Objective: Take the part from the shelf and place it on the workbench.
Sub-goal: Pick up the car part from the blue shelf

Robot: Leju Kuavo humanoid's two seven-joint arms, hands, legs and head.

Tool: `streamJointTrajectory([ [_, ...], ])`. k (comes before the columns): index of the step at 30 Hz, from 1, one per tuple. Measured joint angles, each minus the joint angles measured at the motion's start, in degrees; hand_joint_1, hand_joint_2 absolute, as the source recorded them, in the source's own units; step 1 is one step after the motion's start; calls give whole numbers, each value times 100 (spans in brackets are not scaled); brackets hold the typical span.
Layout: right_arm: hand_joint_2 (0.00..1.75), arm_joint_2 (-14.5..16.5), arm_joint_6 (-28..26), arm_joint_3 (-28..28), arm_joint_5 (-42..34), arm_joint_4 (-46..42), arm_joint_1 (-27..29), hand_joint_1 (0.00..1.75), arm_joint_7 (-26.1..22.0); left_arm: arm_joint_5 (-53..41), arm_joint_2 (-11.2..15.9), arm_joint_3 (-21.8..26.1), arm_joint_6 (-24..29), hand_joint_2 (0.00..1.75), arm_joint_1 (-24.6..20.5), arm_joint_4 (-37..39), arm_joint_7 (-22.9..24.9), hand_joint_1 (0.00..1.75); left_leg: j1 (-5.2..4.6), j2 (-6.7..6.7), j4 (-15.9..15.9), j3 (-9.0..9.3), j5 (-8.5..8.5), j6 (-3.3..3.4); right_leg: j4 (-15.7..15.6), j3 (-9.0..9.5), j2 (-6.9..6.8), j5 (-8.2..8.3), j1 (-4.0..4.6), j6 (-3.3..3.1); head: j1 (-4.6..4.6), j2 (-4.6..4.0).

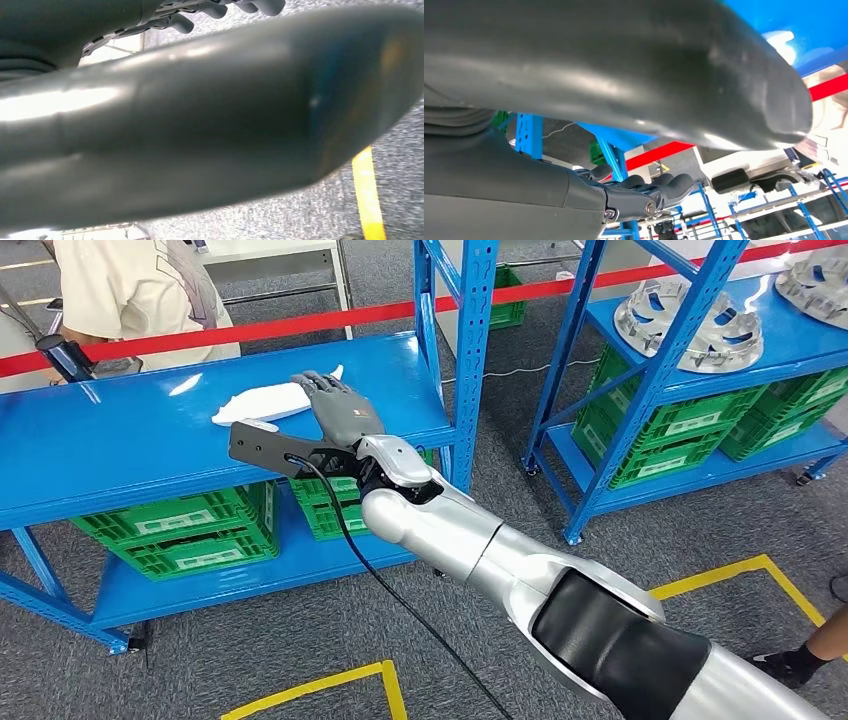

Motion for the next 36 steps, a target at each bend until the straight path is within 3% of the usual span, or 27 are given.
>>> streamJointTrajectory([
  [2,0,0,-1,0,1,-5,-8,0,1,0,0,0,0,0,-10,-2,-4,0,-12,40,-709,333,270,34,63,-10,2,-51,14,57,-7,0],
  [3,0,0,-1,1,1,-8,-9,0,1,0,-2,0,0,0,-14,-2,-5,0,-21,51,-895,421,302,68,83,-19,2,-65,29,85,-5,0],
  [7,0,-1,-2,5,0,-8,-16,0,1,0,-10,0,0,0,-10,-2,-3,0,-25,19,-967,452,297,243,113,-34,-12,-107,37,191,6,0],
  [9,0,-1,-2,8,0,-8,-28,0,1,0,-9,0,0,0,-14,-7,-3,0,-10,11,-982,465,305,316,505,-212,-13,-339,24,249,21,0],
  [11,0,-3,-1,10,1,-8,-20,0,0,0,-5,0,0,0,-14,-10,-2,0,-19,3,-982,465,298,351,1283,-589,-12,-680,19,279,37,0],
  [12,0,-7,1,11,1,-8,-5,0,1,0,-5,0,0,0,-12,-10,1,0,-27,-6,-981,465,295,357,1602,-758,-12,-770,19,280,38,0],
  [13,0,-12,2,12,1,-8,10,0,1,-1,-5,0,0,0,-10,-10,5,0,-34,-17,-980,467,294,360,1739,-845,-12,-759,22,269,39,0],
  [14,0,-16,2,13,3,-8,20,0,2,-2,-6,0,0,0,-10,-10,12,0,-42,-30,-980,472,292,361,1634,-813,-11,-637,28,246,40,0],
  [17,0,-24,-20,13,22,-8,4,0,4,-9,-17,0,0,0,-18,-10,27,0,-67,-60,-980,492,285,348,465,-264,-6,-103,82,114,35,0],
  [18,0,-26,-41,13,33,-8,-3,0,9,-11,-22,0,0,0,-21,-12,37,0,-71,-67,-981,490,282,329,189,-135,-9,-28,103,84,36,0],
  [19,0,-31,-68,13,45,-8,-5,0,23,-13,-26,1,0,0,-19,-12,54,0,-75,-69,-981,486,274,320,50,-69,-11,-11,113,97,36,0],
  [22,0,-50,-144,13,78,-8,17,0,90,-26,-29,2,0,0,-15,-11,121,0,-76,-59,-988,488,270,291,9,-44,-2,13,117,160,42,0],
  [29,0,-99,-131,13,96,-16,41,0,206,-140,-34,2,-64,0,-56,-12,180,0,-73,-52,-1047,518,304,233,15,-52,5,11,121,111,39,0],
  [33,0,-204,-147,13,117,-80,77,0,268,-179,-6,2,-85,0,-89,-13,189,0,-99,-54,-1034,506,288,270,2,-44,0,26,91,133,40,0],
  [36,0,-230,-138,13,157,-115,101,0,286,-171,6,2,-84,0,-102,-13,152,0,-91,-44,-1134,549,274,366,124,-55,1,108,69,188,42,0],
])
